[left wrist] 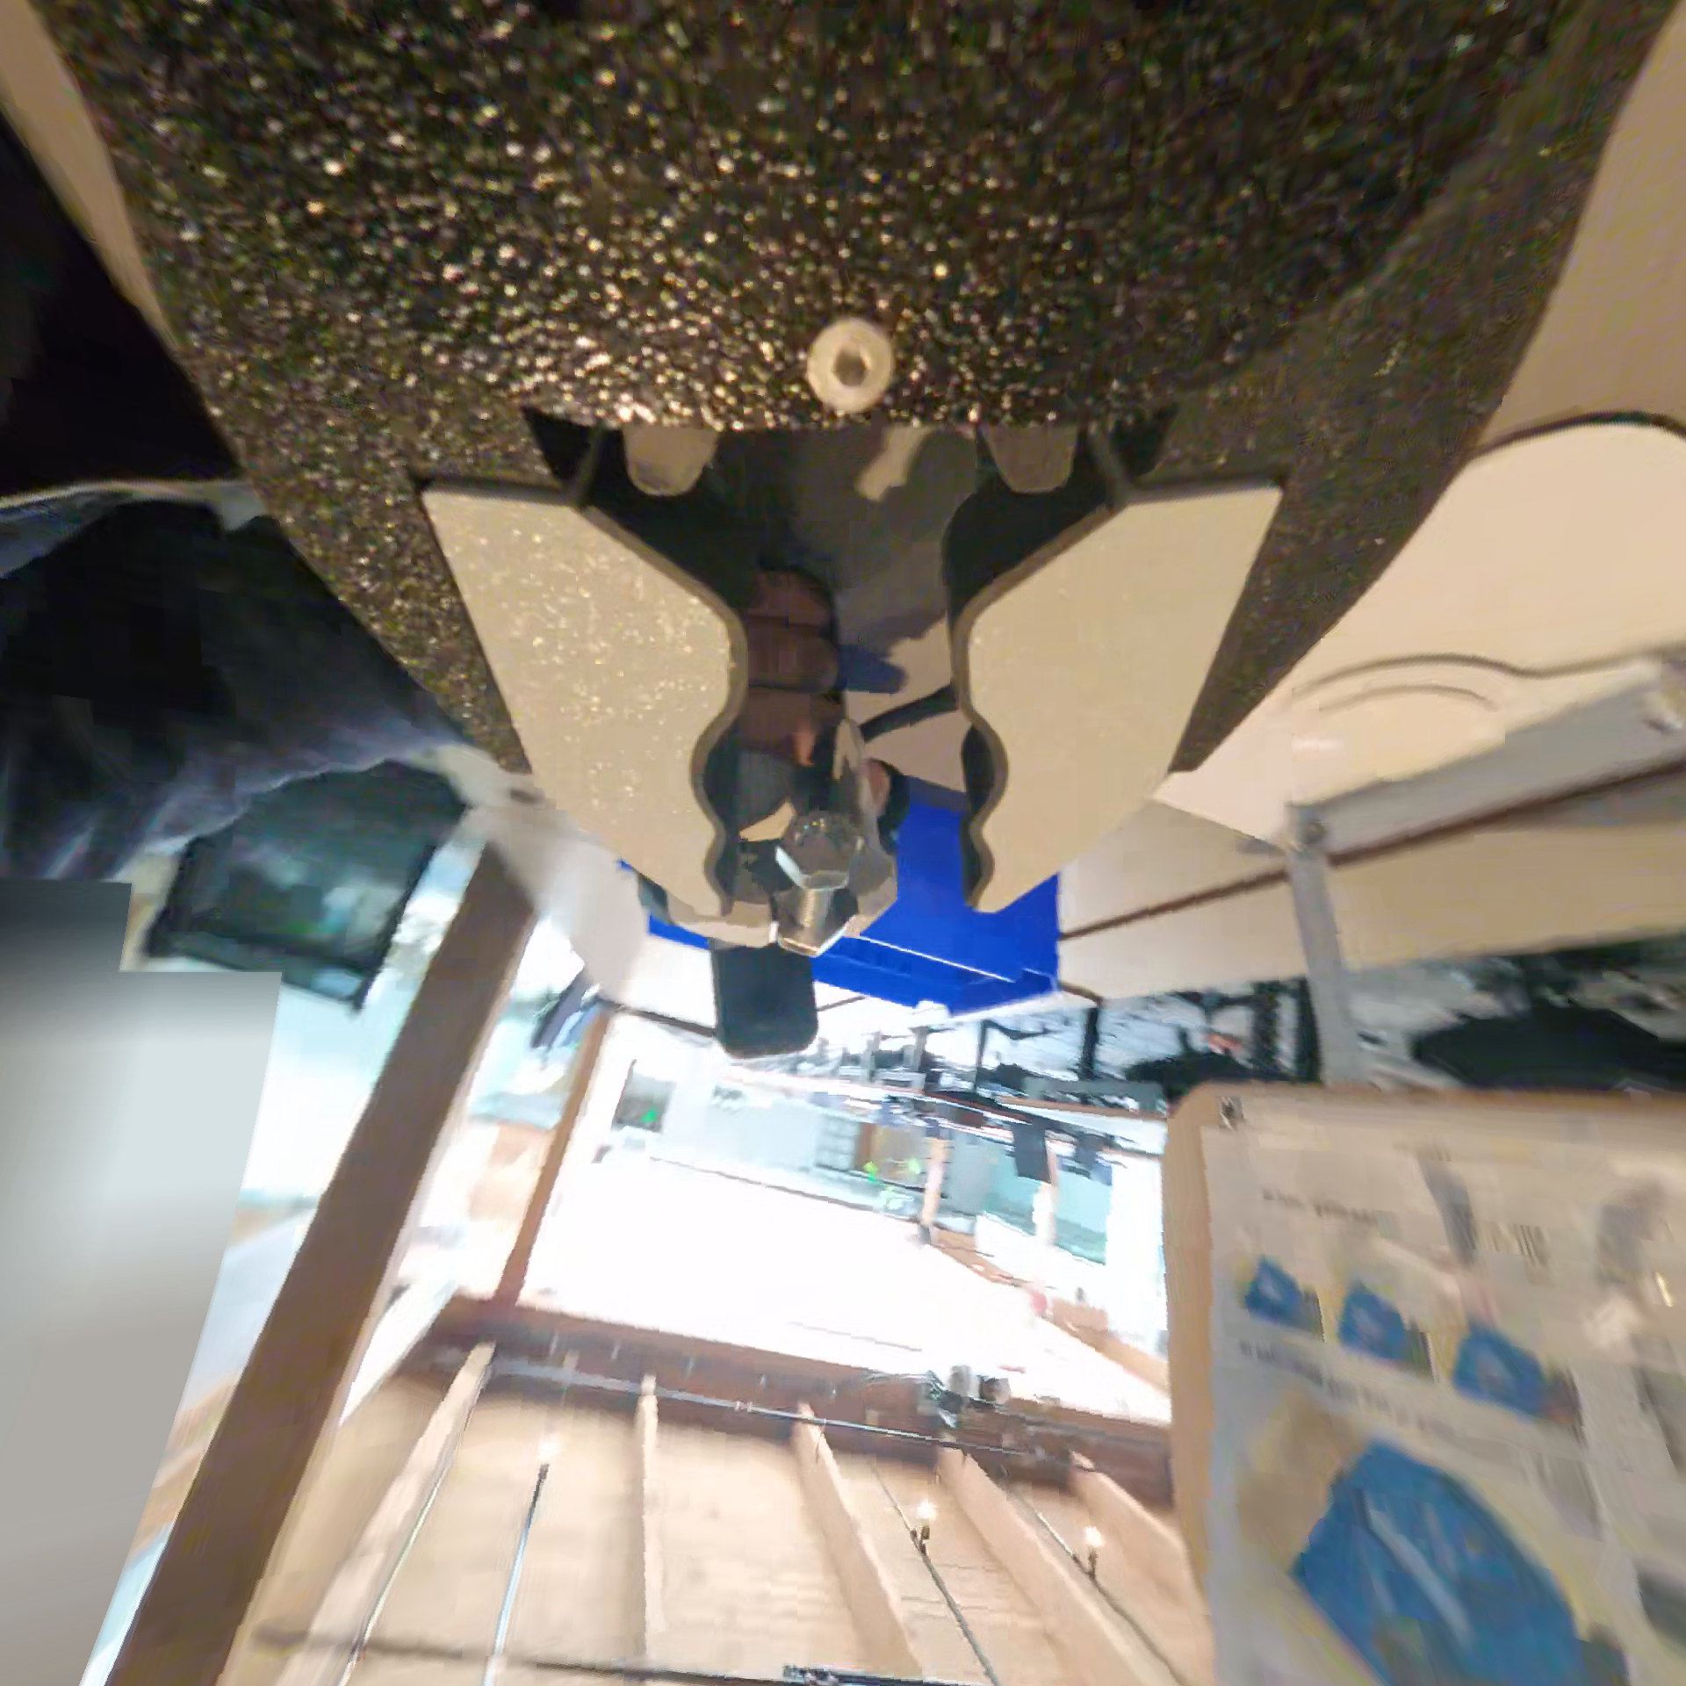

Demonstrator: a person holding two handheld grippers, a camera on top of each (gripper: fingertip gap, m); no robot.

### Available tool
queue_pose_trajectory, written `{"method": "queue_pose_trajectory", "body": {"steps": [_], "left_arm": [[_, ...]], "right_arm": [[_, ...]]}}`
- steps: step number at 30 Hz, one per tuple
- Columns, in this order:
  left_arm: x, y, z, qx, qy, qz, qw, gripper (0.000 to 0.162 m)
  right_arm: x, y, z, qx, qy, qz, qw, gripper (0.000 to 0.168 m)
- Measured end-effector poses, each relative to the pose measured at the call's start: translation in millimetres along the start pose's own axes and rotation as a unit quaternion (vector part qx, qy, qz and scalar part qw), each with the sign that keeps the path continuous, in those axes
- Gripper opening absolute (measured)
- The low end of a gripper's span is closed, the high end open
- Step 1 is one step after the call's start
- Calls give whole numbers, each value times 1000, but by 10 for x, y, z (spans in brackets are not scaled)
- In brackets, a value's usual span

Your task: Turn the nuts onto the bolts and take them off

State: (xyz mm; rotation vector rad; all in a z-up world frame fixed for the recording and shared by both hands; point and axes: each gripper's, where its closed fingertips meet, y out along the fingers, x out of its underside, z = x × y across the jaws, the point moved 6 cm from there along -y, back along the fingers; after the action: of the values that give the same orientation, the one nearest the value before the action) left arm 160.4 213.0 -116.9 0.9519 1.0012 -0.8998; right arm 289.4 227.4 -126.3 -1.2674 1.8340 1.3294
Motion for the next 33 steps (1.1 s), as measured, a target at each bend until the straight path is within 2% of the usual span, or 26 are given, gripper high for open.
{"method": "queue_pose_trajectory", "body": {"steps": [2,5,8,10,12,14,17,18,19,21,22,23,25,28,30,33], "left_arm": [[37,1,-46,22,-72,0,997,45],[101,30,-43,51,-129,-15,990,44],[155,63,-27,62,-163,-27,984,36],[168,66,-20,69,-176,-23,982,20],[169,65,-15,65,-165,-24,984,18],[156,64,2,45,-103,-31,993,18],[128,67,77,-16,95,-54,994,18],[124,68,110,-43,189,-64,979,18],[128,68,140,-71,287,-74,953,18],[143,73,188,-121,453,-92,879,18],[151,78,207,-138,501,-96,849,22],[156,84,222,-142,513,-92,842,26],[130,92,247,-116,436,-63,890,35],[56,79,195,-63,254,-28,965,49],[45,71,123,-36,138,-22,990,51],[71,61,33,-9,12,-15,1000,48]], "right_arm": [[5,1,2,0,0,-1,1000,17],[10,3,4,2,-2,-2,1000,17],[15,7,2,5,-7,-7,1000,17],[29,19,-4,6,-13,-14,1000,17],[31,19,-3,6,-14,-14,1000,17],[33,18,0,6,-13,-14,1000,17],[32,18,-1,1,-5,-8,1000,17],[33,20,-4,-1,-3,-6,1000,17],[35,24,-6,-1,-3,-6,1000,17],[41,27,-4,0,0,-5,1000,17],[41,26,-4,-2,2,-3,1000,17],[37,24,-3,-2,3,0,1000,17],[26,14,1,-1,5,4,1000,17],[6,-1,6,0,5,9,1000,17],[-1,-5,8,1,3,9,1000,17],[3,-6,14,2,4,9,1000,17]]}}
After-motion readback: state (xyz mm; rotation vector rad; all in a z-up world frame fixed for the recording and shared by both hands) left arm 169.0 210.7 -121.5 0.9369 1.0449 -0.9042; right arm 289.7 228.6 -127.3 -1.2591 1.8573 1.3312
